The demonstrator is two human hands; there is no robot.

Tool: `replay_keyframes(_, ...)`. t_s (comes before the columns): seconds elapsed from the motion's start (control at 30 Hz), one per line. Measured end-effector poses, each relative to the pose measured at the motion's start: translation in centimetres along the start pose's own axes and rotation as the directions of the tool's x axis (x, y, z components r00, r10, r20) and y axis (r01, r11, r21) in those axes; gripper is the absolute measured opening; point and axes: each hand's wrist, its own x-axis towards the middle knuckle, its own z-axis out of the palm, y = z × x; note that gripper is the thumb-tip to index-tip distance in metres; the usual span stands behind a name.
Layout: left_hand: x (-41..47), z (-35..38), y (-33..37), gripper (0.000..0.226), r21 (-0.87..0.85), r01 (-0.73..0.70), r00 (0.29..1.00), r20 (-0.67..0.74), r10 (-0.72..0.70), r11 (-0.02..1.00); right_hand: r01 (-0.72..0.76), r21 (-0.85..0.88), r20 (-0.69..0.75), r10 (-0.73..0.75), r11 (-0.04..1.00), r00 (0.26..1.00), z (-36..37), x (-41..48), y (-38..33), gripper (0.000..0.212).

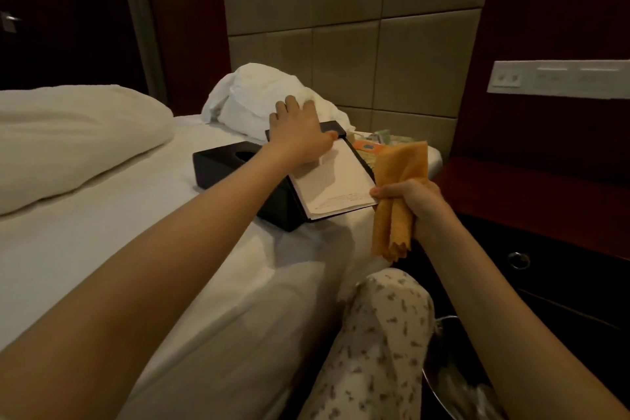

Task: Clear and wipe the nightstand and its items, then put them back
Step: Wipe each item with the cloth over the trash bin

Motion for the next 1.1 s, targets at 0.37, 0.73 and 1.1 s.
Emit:
replay_keyframes(0.37, -0.1, 8.3, 12.3, 0.081, -0.55, 0.165, 0.94, 0.34, 0.039, 0.818, -0.039, 0.128, -0.344, 0.082, 0.991, 0.935, -13.4, 1.0, 4.2, 0.039)
replay_keyframes(0.73, -2.9, 18.8, 17.7, 0.022, -0.67, 0.717, 0.641, 0.742, 0.195, 0.193, -0.219, 0.159, -0.377, 0.264, 0.963, 0.888, -20.2, 0.1, 10.2, 0.048)
replay_keyframes(1.1, -9.0, 20.3, 17.9, 0.026, -0.812, 0.26, 0.736, 0.517, 0.437, 0.522, -0.009, -0.547, -0.503, -0.321, 0.837, 0.802, -19.4, 1.4, 10.2, 0.013)
